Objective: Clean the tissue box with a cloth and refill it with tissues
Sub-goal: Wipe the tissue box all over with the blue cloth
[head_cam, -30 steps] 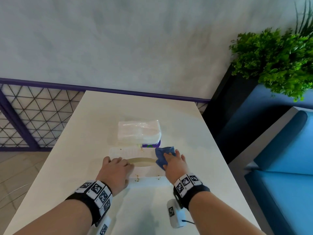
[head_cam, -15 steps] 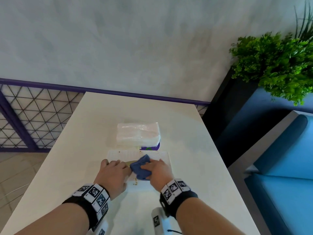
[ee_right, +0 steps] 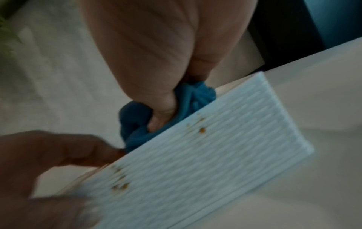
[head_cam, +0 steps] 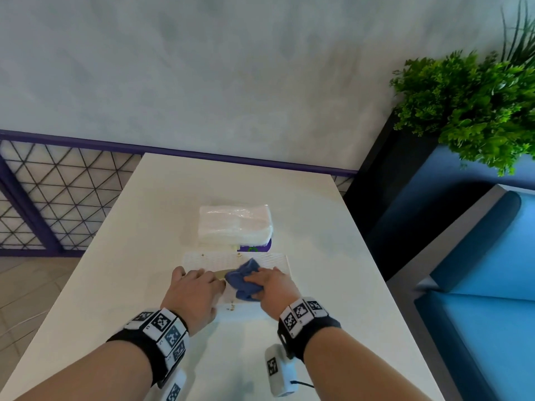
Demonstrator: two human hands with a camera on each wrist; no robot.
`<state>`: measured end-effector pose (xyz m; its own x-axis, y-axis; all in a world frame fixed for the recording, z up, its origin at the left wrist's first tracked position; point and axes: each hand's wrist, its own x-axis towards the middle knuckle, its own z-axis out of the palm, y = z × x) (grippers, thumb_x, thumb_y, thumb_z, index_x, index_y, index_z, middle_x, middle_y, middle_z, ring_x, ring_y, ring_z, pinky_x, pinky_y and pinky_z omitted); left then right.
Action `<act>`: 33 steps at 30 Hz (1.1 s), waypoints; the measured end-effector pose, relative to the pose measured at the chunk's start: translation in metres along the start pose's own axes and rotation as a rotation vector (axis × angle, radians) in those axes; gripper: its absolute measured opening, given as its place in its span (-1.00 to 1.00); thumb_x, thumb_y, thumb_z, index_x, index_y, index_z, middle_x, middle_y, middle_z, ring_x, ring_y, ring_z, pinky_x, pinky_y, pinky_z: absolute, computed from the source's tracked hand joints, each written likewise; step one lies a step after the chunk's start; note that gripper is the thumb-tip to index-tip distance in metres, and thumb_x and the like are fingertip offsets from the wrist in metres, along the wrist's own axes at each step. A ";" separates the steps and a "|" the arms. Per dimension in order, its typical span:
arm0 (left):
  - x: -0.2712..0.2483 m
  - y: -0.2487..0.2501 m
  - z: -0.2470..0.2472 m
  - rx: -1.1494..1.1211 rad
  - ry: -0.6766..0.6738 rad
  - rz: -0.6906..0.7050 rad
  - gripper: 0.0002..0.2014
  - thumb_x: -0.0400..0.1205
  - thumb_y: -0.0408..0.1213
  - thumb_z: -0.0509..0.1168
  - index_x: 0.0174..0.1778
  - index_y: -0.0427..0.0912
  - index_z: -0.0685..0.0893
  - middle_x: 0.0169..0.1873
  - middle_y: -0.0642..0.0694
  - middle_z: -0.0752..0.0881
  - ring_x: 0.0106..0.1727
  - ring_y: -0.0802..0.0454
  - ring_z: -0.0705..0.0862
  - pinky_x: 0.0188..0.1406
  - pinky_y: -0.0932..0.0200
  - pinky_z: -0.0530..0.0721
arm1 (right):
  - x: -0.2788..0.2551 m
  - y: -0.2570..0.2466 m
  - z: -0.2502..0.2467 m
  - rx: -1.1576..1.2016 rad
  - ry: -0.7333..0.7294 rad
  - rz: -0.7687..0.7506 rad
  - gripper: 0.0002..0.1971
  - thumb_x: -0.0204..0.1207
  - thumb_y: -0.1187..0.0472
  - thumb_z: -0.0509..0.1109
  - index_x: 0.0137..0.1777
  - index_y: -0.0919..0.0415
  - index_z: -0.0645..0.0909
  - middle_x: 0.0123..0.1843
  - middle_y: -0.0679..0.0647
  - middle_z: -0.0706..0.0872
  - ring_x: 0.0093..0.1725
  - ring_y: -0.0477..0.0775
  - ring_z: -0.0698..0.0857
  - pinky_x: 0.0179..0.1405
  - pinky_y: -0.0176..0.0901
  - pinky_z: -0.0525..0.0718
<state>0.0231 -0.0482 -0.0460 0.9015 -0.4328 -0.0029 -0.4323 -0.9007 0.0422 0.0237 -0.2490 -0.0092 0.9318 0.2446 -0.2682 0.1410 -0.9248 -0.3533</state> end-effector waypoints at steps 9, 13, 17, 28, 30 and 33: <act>-0.001 -0.008 -0.004 0.032 -0.085 0.073 -0.60 0.33 0.00 0.44 0.11 0.21 0.67 -0.04 0.18 0.64 0.08 0.05 0.65 0.23 -0.13 0.11 | -0.024 0.064 -0.029 0.239 0.165 0.346 -0.69 0.60 0.19 0.27 0.31 0.01 0.63 0.04 0.00 0.71 0.07 0.05 0.66 0.03 -0.27 0.51; 0.003 -0.035 -0.021 0.130 -0.207 0.097 -0.43 0.62 -0.18 0.15 0.59 0.18 0.24 0.51 0.15 0.34 0.63 0.06 0.13 0.53 -0.23 -0.15 | -0.039 0.087 -0.040 0.491 0.413 0.433 -0.65 0.56 0.29 0.34 0.31 0.04 0.66 -0.08 -0.01 0.74 0.00 0.06 0.70 -0.02 -0.20 0.60; 0.001 -0.036 -0.042 0.180 -0.223 0.075 -0.23 0.54 -0.40 0.10 0.66 0.15 0.04 0.68 0.11 -0.04 0.69 -0.02 -0.15 0.55 -0.28 -0.20 | -0.053 0.098 -0.046 0.520 0.409 0.385 -0.63 0.59 0.29 0.32 0.35 -0.05 0.63 -0.06 -0.01 0.76 -0.03 0.02 0.68 -0.25 -0.43 0.50; -0.034 0.050 -0.027 -0.103 -0.230 -0.127 -0.12 0.31 0.41 0.17 0.51 0.02 0.36 0.50 0.10 0.33 0.65 -0.03 0.01 0.43 -0.25 -0.15 | -0.030 0.010 -0.009 0.236 0.171 0.004 -0.57 0.54 0.18 0.33 0.43 -0.04 0.55 0.28 -0.03 0.69 0.29 0.02 0.63 0.16 -0.32 0.47; -0.034 0.051 -0.022 -0.149 -0.228 -0.127 -0.24 0.35 0.29 0.25 0.47 0.07 0.38 0.44 0.11 0.39 0.62 -0.03 0.06 0.42 -0.27 -0.09 | -0.031 -0.007 0.014 0.078 0.000 -0.139 -0.57 0.58 0.11 0.29 0.46 0.04 0.49 0.42 0.03 0.59 0.45 0.08 0.51 0.39 -0.17 0.45; -0.033 0.048 -0.020 -0.190 -0.232 -0.139 -0.22 0.32 0.30 0.30 0.46 0.11 0.38 0.41 0.12 0.40 0.63 -0.02 0.05 0.41 -0.30 -0.05 | -0.022 -0.015 0.018 -0.109 -0.131 -0.153 -0.47 0.64 0.09 0.20 0.61 0.03 0.24 0.65 -0.03 0.30 0.66 -0.02 0.19 0.63 0.12 0.12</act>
<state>-0.0264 -0.0763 -0.0236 0.9132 -0.3227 -0.2487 -0.2742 -0.9383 0.2108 -0.0049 -0.2357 -0.0141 0.8465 0.4136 -0.3352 0.3194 -0.8983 -0.3018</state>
